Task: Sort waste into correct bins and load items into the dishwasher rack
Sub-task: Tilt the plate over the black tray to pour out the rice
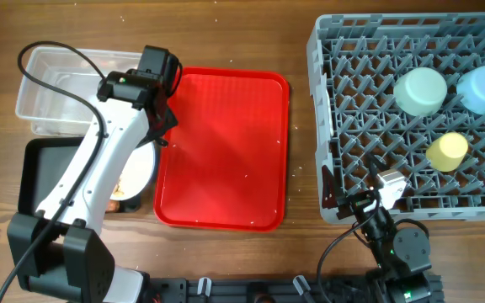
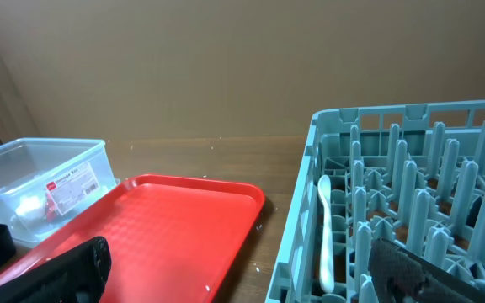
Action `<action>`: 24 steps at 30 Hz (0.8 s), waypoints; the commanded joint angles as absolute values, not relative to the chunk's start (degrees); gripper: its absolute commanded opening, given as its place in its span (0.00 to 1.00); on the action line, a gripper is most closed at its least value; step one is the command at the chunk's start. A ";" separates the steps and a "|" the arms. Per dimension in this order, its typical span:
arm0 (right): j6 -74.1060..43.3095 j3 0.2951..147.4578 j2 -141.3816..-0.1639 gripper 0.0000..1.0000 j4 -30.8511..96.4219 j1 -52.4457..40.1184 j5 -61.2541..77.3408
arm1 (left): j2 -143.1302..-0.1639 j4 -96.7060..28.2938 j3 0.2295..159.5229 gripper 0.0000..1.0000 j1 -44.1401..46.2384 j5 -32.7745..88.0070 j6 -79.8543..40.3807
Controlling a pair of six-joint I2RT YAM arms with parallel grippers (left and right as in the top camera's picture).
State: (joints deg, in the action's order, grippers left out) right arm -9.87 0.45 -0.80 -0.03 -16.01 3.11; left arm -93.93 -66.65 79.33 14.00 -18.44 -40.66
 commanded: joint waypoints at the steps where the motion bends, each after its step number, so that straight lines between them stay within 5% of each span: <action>1: -10.55 0.30 -0.80 1.00 -0.21 -15.88 2.37 | -92.51 -65.21 79.46 0.04 12.91 -18.37 -37.54; 24: -10.55 0.30 -0.80 1.00 -0.19 -15.88 2.37 | -87.59 -61.84 79.44 0.04 0.36 0.47 -26.00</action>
